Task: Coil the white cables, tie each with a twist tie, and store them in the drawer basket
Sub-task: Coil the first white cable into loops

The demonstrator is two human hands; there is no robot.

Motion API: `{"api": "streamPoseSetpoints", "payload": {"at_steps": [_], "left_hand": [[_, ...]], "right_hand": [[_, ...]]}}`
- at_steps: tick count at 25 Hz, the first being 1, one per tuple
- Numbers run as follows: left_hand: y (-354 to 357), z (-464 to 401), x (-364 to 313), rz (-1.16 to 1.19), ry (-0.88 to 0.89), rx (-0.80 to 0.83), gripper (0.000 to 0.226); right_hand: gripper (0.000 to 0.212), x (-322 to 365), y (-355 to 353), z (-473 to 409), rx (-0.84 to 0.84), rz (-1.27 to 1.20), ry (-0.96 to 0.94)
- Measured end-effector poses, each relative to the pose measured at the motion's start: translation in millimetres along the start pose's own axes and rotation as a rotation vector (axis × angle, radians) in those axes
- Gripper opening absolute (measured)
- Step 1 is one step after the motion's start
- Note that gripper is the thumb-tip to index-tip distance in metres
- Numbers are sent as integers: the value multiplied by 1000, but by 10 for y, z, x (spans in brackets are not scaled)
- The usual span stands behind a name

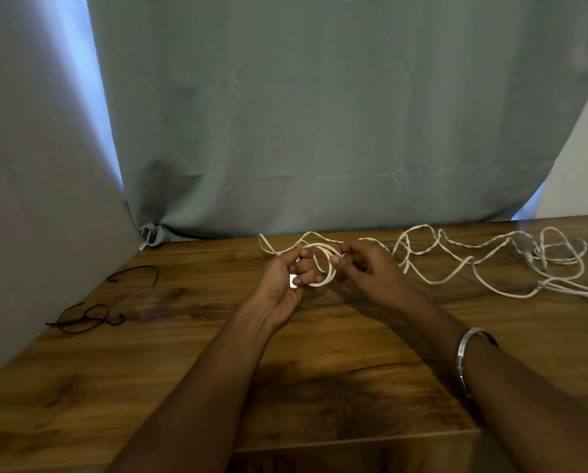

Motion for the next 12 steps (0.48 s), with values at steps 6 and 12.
{"api": "streamPoseSetpoints", "payload": {"at_steps": [6,12], "left_hand": [[-386,-113,-355,186,175,-298,39],[-378,-86,-296,-292,396,-430,36]], "right_hand": [[25,-131,-137,-90,146,263,-213],[9,151,5,9,177,342,-568]]}}
Point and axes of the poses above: each hand's wrist, its own z-axis away from the middle knuckle, its own y-axis out of the palm, x = y × z, the point moved 5 cm from there along -z, towards the middle knuckle, and after that the axes turned 13 degrees about -x, right-handed, at the moved point
